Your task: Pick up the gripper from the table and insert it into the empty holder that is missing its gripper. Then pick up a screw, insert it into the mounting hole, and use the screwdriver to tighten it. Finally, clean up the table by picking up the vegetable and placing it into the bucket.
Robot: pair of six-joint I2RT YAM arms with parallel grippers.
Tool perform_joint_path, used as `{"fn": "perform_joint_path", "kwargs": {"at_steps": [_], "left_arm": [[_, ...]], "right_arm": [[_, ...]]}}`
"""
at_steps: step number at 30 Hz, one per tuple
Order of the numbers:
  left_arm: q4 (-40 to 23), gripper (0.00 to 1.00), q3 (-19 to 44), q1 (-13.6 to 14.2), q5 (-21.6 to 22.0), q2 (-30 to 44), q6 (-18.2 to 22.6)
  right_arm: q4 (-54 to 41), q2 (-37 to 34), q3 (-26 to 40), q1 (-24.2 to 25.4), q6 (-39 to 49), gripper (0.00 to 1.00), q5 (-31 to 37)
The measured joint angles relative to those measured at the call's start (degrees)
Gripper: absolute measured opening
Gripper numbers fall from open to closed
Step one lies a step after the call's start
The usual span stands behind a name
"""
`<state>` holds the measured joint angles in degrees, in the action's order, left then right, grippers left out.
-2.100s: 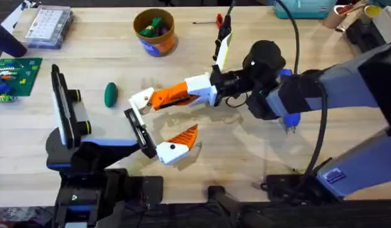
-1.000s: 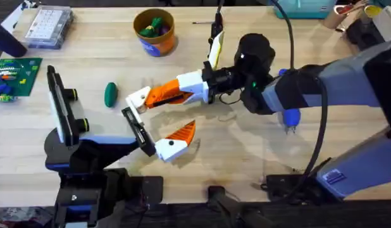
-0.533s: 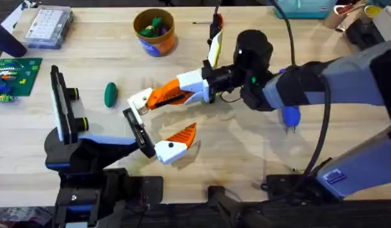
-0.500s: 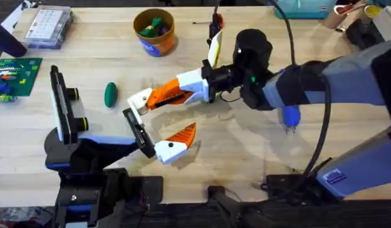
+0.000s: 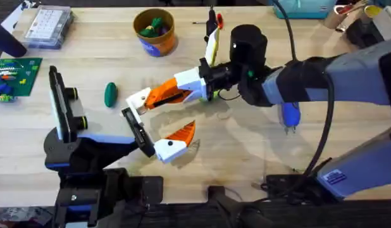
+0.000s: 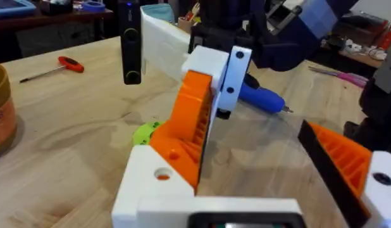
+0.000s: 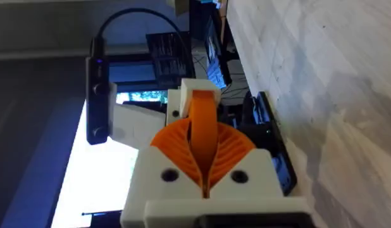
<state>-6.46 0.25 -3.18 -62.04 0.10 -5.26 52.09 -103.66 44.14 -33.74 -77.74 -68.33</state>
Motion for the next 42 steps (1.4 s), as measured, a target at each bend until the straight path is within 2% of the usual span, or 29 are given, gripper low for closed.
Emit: {"fn": "perform_joint_path", "kwargs": {"at_steps": [26,42], "left_arm": [[0.0,0.99,0.0,0.0,0.0,-0.1,0.7],[-0.2,0.99,0.0,0.0,-1.3,-0.1,0.7]], "right_arm": [[1.9,0.0,0.0,-0.4,0.2,0.016,-1.7],[4.0,1.4,-2.7,-0.8,-1.2,0.014,-1.5]]}}
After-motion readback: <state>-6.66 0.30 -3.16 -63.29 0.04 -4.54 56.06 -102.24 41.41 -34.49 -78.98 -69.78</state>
